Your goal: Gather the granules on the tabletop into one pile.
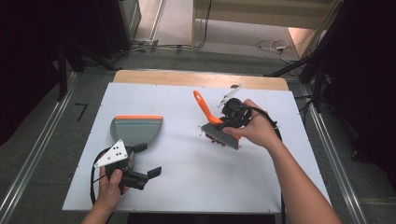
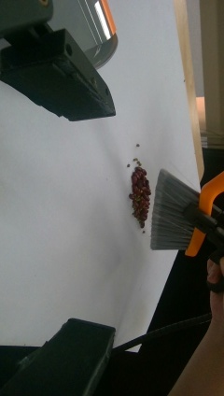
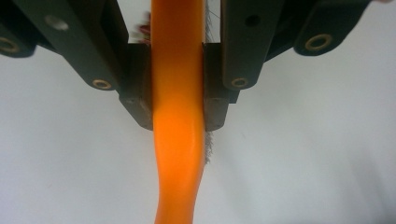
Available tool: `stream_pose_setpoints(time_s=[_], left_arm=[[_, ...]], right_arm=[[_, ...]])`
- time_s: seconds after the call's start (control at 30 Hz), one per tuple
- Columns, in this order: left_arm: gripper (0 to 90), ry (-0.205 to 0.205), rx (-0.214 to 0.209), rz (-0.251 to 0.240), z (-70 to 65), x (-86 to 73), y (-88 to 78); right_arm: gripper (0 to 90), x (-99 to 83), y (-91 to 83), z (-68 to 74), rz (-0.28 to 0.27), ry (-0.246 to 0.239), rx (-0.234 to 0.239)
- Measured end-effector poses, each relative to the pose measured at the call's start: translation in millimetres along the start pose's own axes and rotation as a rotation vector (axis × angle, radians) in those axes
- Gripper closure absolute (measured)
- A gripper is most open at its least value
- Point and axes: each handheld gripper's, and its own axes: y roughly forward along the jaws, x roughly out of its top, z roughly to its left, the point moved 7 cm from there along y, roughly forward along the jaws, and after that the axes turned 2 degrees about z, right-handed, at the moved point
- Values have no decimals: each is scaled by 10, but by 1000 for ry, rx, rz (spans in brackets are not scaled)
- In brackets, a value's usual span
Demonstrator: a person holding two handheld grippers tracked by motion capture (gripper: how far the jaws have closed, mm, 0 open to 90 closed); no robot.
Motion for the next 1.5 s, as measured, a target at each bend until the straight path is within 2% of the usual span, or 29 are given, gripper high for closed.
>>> stream_pose_setpoints(time_s=[0.07,0.17,0.2,0.37,0.47,0.5,0.53,0.6,0.73,0.97,1.23,1.5], left_arm=[[1,1,0,2,-3,0,1],[1,2,0,1,-5,0,-3],[2,3,-1,2,-7,1,-6],[1,6,-4,0,-5,1,-18],[2,3,-3,0,1,2,-27],[1,3,-3,-1,4,3,-28],[1,3,-3,-3,4,4,-28],[1,4,-5,-4,3,6,-29],[1,1,-6,-2,-4,5,-23],[1,7,-5,0,-11,5,-10],[1,8,-2,4,-11,2,-5],[2,6,-5,-1,-9,6,-10]], right_arm=[[682,90,54,85,-26,83,55],[682,231,220,170,-33,171,68],[682,287,303,177,-31,223,78],[683,447,600,54,-28,415,94],[683,457,735,-55,-24,521,107],[684,438,773,-94,-18,550,94],[680,410,801,-139,-7,566,61],[679,358,811,-207,-11,610,69],[677,232,760,-281,4,655,40],[677,10,630,-336,-5,680,-3],[675,-174,542,-406,-4,708,-6],[675,-281,485,-442,-6,712,-15]])
